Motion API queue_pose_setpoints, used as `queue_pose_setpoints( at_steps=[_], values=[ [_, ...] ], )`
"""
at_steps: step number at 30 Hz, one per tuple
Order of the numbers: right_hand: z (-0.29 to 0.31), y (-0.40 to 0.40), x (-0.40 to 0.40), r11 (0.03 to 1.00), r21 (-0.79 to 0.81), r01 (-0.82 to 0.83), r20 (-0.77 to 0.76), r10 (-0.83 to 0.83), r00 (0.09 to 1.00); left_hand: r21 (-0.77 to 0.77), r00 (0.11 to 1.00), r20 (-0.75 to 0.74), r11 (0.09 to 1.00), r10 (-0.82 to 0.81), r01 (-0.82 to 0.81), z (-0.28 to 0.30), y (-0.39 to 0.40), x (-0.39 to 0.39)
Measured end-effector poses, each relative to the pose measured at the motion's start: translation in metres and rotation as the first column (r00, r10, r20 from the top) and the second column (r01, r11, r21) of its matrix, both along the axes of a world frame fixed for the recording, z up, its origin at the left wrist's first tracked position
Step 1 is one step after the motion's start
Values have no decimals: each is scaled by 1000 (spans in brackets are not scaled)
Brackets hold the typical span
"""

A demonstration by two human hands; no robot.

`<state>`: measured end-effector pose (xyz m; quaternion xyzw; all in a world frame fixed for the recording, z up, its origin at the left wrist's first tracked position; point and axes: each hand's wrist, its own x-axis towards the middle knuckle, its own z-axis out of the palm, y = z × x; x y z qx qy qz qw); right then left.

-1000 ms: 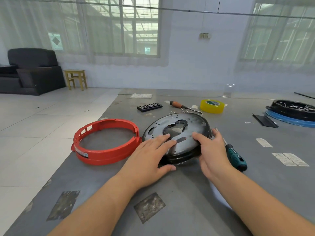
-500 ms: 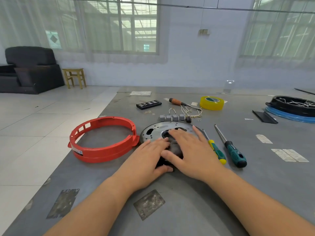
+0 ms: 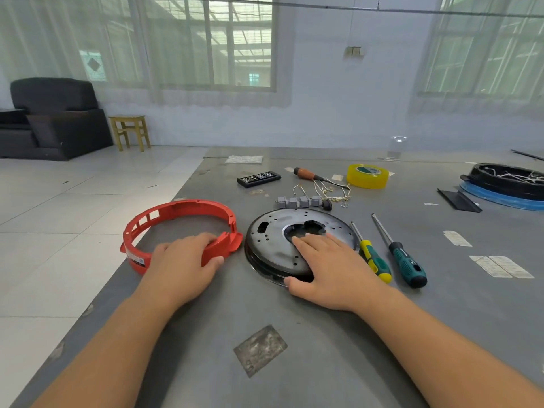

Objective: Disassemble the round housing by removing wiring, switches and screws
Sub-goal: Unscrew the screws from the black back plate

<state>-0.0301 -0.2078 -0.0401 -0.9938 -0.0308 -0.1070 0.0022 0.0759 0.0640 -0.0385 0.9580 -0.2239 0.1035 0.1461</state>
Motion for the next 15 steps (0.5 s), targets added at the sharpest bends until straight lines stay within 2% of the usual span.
queue_pose_setpoints(
  at_steps=[3, 8, 11, 15],
  values=[
    [1, 0, -5, 1000, 15, 17, -7, -17, 1000, -38, 999, 28, 999, -20, 22, 3, -11, -10],
    [-2, 7, -9, 997, 13, 74, -29, -73, 997, 41, 987, 162, 999, -4, -3, -2, -20, -38],
    [-2, 14, -6, 992, -12, 127, 3, -127, 992, 85, 971, 234, 996, -47, 27, -8, -17, -49],
    [-4, 13, -4, 987, 1, 160, 31, -160, 987, 15, 934, 353, 998, -56, 54, -19, -15, -49]
  ],
)
